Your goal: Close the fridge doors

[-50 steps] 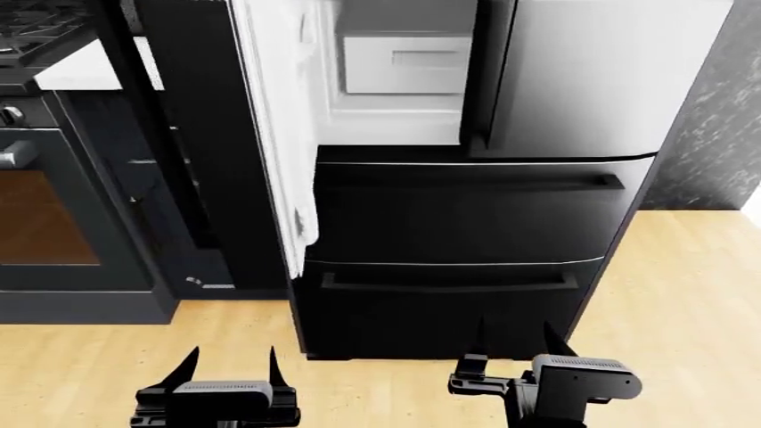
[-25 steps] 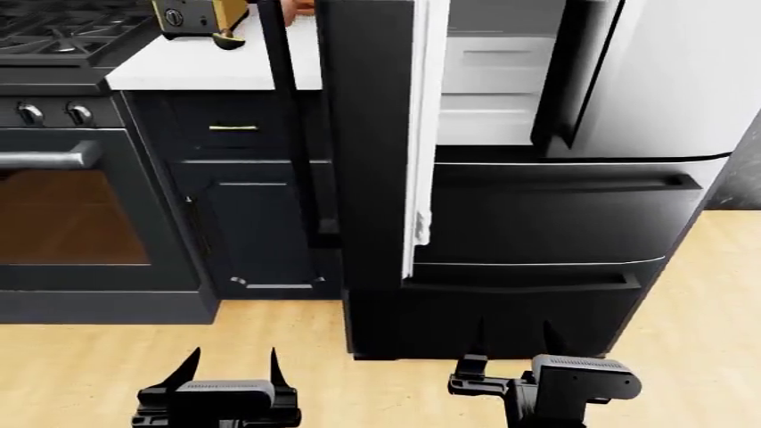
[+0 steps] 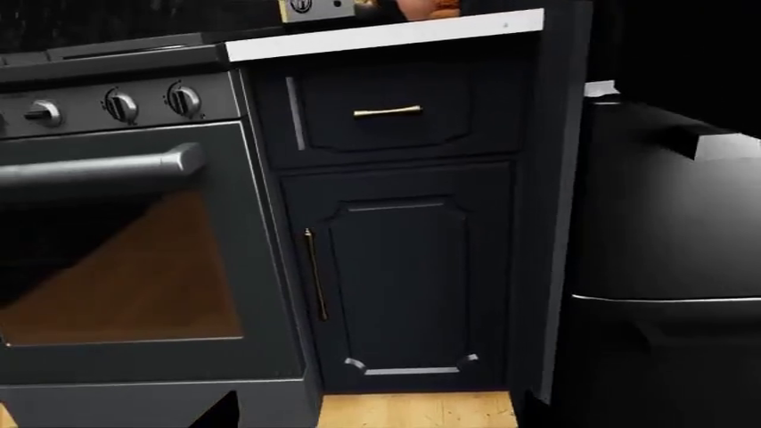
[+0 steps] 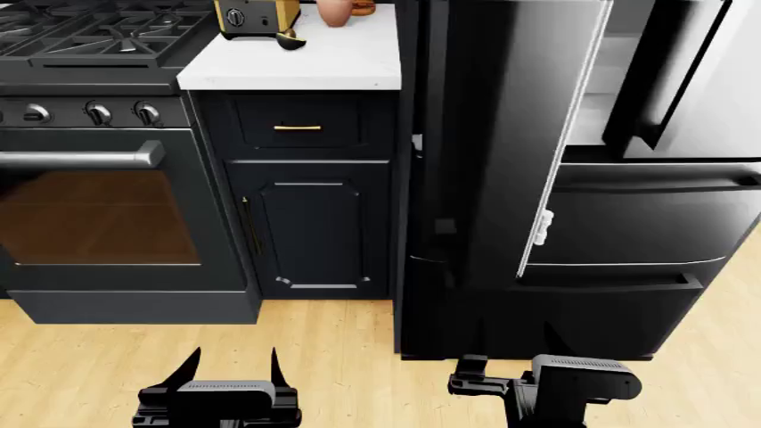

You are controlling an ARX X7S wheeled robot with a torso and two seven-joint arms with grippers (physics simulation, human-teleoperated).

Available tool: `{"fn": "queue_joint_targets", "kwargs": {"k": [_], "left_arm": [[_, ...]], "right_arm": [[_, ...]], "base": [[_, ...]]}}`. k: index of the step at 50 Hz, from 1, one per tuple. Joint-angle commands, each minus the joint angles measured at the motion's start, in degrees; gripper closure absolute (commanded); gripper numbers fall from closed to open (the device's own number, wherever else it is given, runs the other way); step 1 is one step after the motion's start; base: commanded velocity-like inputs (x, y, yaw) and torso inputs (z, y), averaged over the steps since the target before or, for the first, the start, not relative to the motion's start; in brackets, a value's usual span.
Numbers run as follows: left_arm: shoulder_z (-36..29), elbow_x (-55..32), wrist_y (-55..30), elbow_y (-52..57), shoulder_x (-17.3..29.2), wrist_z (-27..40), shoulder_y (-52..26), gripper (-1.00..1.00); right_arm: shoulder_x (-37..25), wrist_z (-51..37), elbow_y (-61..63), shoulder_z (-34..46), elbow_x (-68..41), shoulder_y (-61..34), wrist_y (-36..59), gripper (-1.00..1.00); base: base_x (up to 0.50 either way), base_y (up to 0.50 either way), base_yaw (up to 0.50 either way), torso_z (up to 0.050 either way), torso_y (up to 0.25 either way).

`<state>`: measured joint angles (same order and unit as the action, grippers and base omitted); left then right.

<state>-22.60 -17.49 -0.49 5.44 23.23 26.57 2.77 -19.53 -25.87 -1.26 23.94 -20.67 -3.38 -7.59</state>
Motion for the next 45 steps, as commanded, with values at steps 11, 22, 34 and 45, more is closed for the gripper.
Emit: {"fn": "queue_joint_targets", "kwargs": {"k": [11,22,34,45], "left_arm": [[-0.21,-0.15,0.04,-0.12,0.10,0.05,-0.13,-1.00],[-0.31,-0.14,0.02,-0.16,0.15,0.16,-0.23,-1.00],[-0.38,-0.14,0.11,-0.18,0.20,0.31,-0.25,-1.00],[-0.46,-0.16,0.11,-0.13,0.26,0.45,-0.24,-1.00]], "right_arm": [[-0.12,-0.13,-0.10,0.23,-0.10,-0.05,-0.08,-1.00],[-0.17,-0.17,-0.17,0.29,-0.25,-0.13,-0.16,-1.00],[-0.23,-0.12,-0.37,0.29,-0.48,-0.24,-0.35,-1.00],[-0.25,-0.40,-0.57,0.33,-0.34,-0.36,-0.39,-1.00]], "base": [[0.00,0.50,0.00,0.000,0.000],[0.00,0.50,0.00,0.000,0.000],[0.00,0.32,0.00,0.000,0.000],[0.00,0.00,0.00,0.000,0.000]]}}
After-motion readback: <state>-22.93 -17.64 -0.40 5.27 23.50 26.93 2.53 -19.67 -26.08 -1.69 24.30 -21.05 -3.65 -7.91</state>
